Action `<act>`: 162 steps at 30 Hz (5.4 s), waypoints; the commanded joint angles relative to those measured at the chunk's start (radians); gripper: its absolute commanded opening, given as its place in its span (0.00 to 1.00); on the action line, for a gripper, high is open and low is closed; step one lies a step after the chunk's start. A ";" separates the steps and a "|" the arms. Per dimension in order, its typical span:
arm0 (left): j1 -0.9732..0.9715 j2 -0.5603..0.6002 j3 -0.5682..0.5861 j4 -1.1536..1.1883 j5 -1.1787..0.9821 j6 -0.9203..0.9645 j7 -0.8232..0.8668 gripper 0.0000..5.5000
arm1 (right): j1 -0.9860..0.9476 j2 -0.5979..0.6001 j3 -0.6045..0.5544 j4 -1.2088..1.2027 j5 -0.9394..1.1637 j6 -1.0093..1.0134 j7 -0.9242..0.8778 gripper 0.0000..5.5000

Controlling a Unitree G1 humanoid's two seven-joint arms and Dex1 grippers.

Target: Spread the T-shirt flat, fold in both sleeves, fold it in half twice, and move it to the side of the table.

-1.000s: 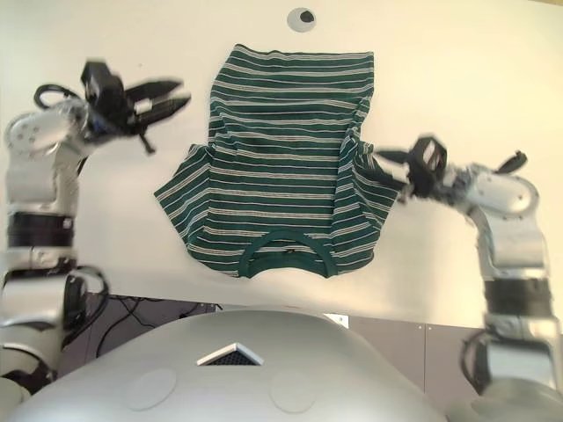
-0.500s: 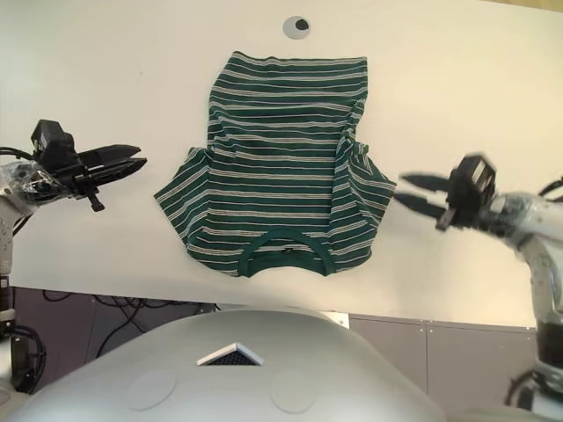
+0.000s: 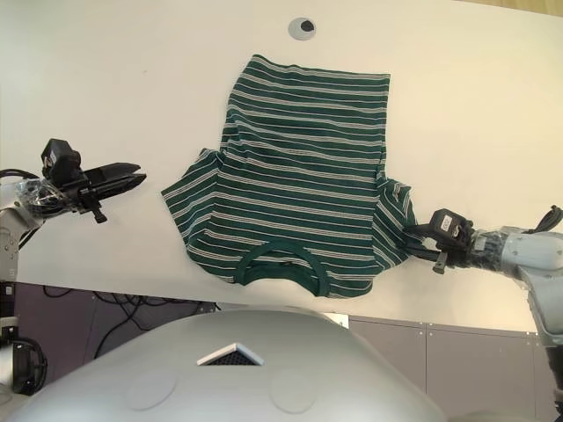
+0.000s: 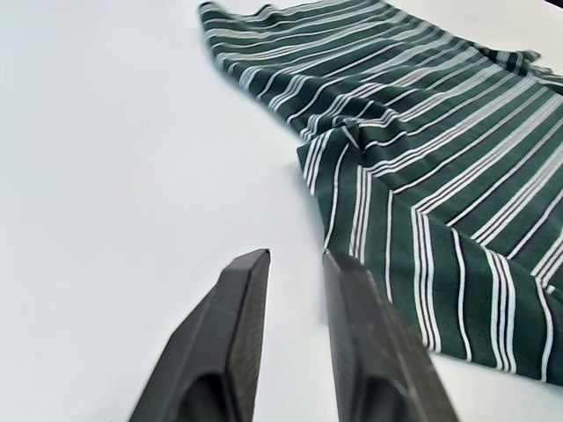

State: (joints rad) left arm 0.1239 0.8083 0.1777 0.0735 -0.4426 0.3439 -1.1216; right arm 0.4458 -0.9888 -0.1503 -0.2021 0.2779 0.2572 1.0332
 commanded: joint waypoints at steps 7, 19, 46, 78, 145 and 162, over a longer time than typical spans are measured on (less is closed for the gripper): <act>0.077 -0.030 0.001 -0.019 -0.119 0.357 0.061 0.28 | -0.121 0.078 -0.098 -0.047 0.093 0.068 -0.088 0.29; 0.081 -0.144 -0.019 -0.049 -0.170 0.467 0.187 0.15 | -0.174 0.081 -0.046 -0.030 0.078 0.088 -0.058 0.29; -0.111 -0.226 -0.188 -0.377 -0.322 0.601 0.247 0.00 | -0.245 0.092 0.013 -0.028 0.084 0.123 -0.066 0.29; -0.096 -0.340 -0.124 -0.459 -0.372 0.549 0.454 0.35 | -0.055 0.016 -0.121 0.102 0.361 0.713 0.008 0.14; 0.191 0.037 -0.563 -0.211 0.518 -0.915 0.113 0.10 | 0.196 0.088 0.178 -0.251 -0.222 -0.462 0.058 0.00; -0.593 -0.237 -0.492 0.435 0.041 -0.313 0.333 0.00 | -0.732 0.423 0.106 0.474 0.294 0.229 -0.243 0.00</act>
State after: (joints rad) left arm -0.3020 0.6947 -0.2686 0.1965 -0.6234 0.1912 -0.9010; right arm -0.1379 -0.6712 -0.0740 0.0643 0.6845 0.5479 0.9237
